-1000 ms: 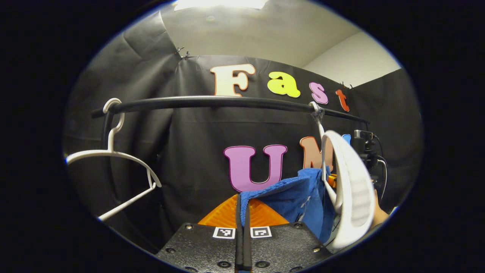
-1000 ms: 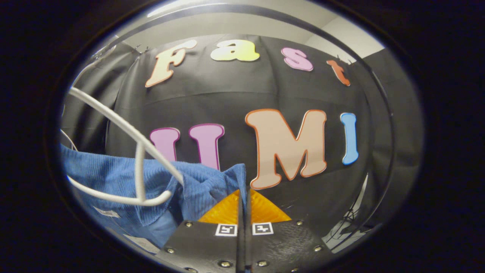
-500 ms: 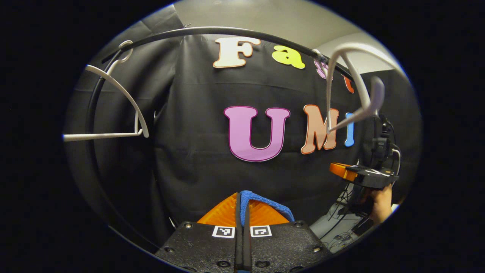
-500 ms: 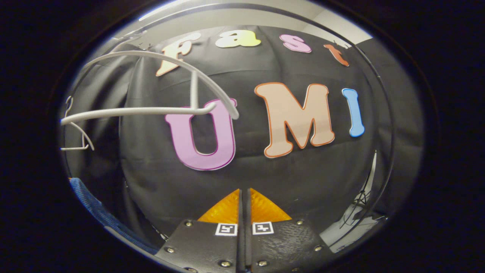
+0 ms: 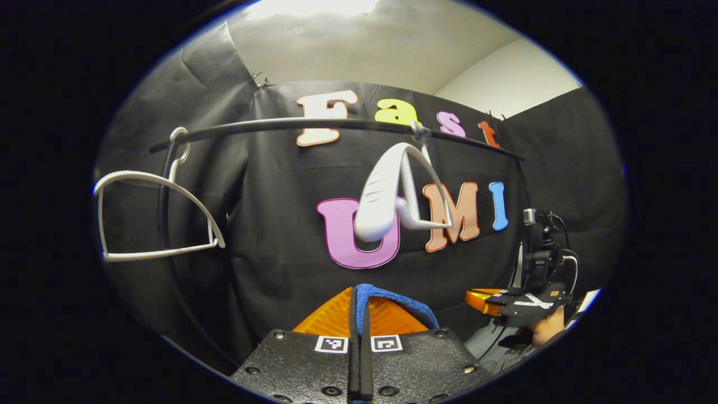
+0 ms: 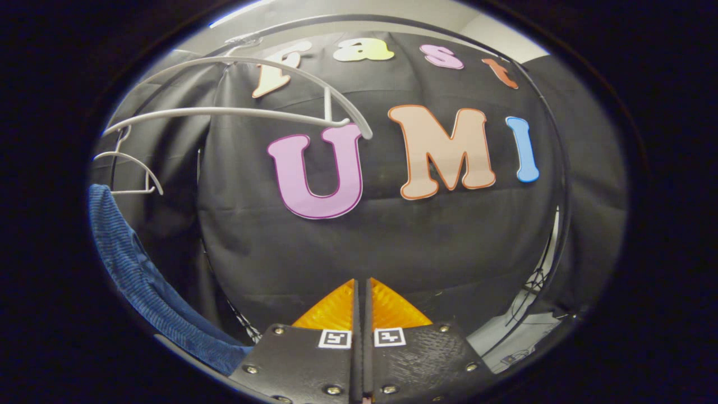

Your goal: Grasp the clothes on the hanger with both hands and then place them into the laundry hamper below.

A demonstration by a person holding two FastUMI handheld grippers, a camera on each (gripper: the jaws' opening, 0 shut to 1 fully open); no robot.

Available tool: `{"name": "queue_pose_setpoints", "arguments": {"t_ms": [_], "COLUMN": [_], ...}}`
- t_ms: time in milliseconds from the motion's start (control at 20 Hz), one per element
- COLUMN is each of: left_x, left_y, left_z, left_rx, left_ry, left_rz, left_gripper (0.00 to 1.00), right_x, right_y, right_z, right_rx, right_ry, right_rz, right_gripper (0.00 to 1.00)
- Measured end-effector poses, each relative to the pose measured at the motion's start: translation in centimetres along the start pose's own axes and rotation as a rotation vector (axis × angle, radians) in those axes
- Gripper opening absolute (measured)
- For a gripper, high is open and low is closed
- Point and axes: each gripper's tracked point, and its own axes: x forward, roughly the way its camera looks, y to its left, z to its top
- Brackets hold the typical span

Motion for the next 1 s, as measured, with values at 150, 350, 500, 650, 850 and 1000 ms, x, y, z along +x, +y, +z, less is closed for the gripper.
{"name": "queue_pose_setpoints", "arguments": {"t_ms": [150, 350, 500, 650, 850, 1000], "left_x": [-0.3, -0.4, 0.2, 1.0, 2.3, 3.4], "left_y": [-1.9, -3.9, -5.2, -6.8, -9.5, -11.2], "left_z": [0.0, 0.1, 0.3, 0.2, 0.8, 0.5], "left_rx": [-0.013, -0.030, -0.034, -0.052, -0.057, -0.047], "left_ry": [0.010, 0.001, -0.002, 0.002, -0.029, -0.055], "left_rz": [-0.015, -0.032, -0.025, -0.029, -0.045, -0.042], "left_gripper": [0.00, 0.00, 0.01, 0.01, 0.01, 0.01], "right_x": [-1.9, -3.8, -4.7, -5.8, -6.7, -7.2], "right_y": [1.1, 0.4, 0.4, -0.3, -1.4, -3.0], "right_z": [0.4, 0.7, 1.1, 1.5, 1.5, 0.8], "right_rx": [0.003, -0.003, 0.013, 0.012, -0.002, -0.013], "right_ry": [-0.013, -0.016, -0.014, -0.013, -0.019, -0.019], "right_rz": [0.023, 0.017, 0.015, -0.001, -0.008, -0.036], "right_gripper": [0.01, 0.00, 0.01, 0.01, 0.01, 0.01]}}
